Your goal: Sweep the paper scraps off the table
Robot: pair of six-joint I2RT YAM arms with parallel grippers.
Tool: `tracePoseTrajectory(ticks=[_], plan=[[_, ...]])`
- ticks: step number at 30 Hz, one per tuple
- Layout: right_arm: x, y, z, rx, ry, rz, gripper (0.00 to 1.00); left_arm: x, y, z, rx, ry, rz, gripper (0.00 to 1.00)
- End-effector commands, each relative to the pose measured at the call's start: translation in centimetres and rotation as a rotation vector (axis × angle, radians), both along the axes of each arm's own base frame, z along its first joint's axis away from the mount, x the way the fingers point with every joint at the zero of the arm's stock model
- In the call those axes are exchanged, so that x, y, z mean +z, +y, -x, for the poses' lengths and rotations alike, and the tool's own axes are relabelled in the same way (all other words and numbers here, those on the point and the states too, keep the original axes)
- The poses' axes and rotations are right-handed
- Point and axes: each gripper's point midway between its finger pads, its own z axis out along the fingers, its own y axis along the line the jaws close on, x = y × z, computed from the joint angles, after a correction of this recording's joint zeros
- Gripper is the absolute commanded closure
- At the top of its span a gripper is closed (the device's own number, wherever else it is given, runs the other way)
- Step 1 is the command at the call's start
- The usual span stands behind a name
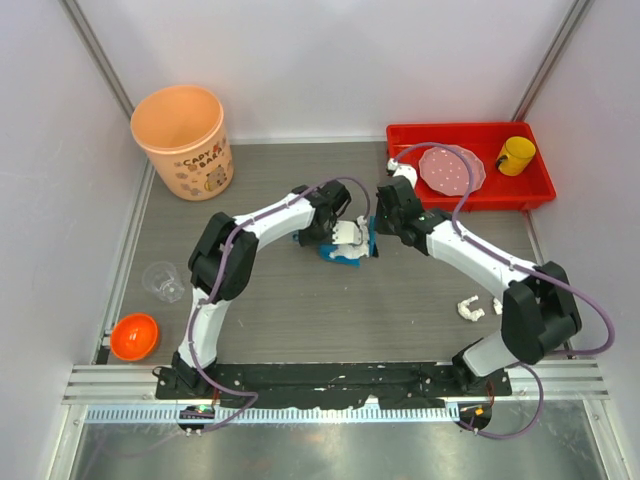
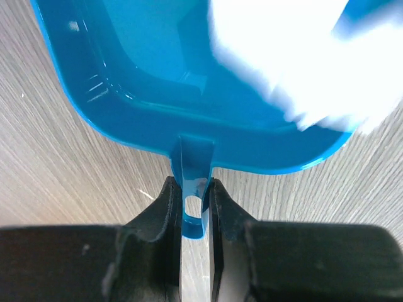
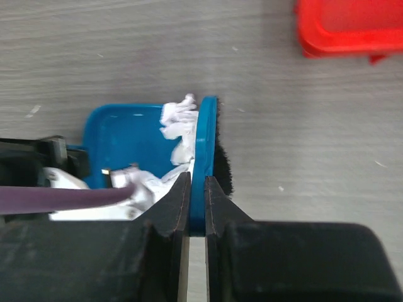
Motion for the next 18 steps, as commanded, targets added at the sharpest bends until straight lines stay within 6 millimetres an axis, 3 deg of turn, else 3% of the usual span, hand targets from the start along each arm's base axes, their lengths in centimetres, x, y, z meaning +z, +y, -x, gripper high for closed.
tracePoseTrajectory(ticks=[1,5,8,12,14,18], plan=[[3.2,5.0,-2.0,0.098,-0.084,-0.125,0.99,-0.1,-1.8,0.8,0.075,0.072,0.102,1.00],[5.3,8.6,-1.1,0.192,-0.142,-0.113,0.99,-0.3,-2.4,1.7,0.107,0.111,0.163,1.00],[6.7,9.2,-0.7,0.209,-0.166,-0.118,0.99,-0.5,-2.3,1.3,0.184,0.105,0.214,1.00],[7.9,8.1,-0.1,0.190,-0.184,-0.102,0.99,-0.5,-0.5,-0.7,0.355,0.048,0.260,1.00],[8.2,7.5,0.2,0.188,-0.189,-0.084,0.99,-0.8,0.2,-0.5,0.402,0.055,0.277,1.00],[10.2,5.8,0.4,0.155,-0.235,-0.040,0.99,1.0,1.1,-1.5,0.476,0.007,0.379,1.00]])
